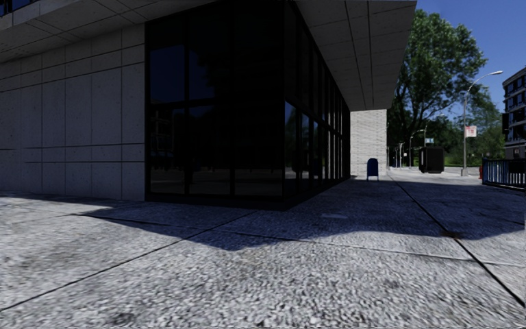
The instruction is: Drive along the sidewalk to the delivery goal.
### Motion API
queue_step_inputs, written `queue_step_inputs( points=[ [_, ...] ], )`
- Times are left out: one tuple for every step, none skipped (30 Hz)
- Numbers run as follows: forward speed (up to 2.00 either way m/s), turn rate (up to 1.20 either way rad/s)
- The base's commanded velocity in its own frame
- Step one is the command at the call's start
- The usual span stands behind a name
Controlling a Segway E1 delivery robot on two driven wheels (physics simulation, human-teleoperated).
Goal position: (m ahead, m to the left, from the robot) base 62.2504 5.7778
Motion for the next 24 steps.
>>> queue_step_inputs(
  points=[
    [1.52,0.71],
    [1.52,0.71],
    [1.53,0.71],
    [1.53,0.71],
    [1.53,0.71],
    [1.53,0.71],
    [1.53,0.71],
    [1.53,0.71],
    [1.54,0.71],
    [1.54,0.71],
    [1.54,0.71],
    [1.54,0.71],
    [1.55,0.71],
    [1.55,0.71],
    [1.56,0.71],
    [1.59,0.71],
    [1.59,0.71],
    [1.64,0.71],
    [1.66,0.71],
    [1.67,0.71],
    [1.69,0.71],
    [1.69,0.71],
    [1.71,0.71],
    [1.74,0.71]
  ],
)
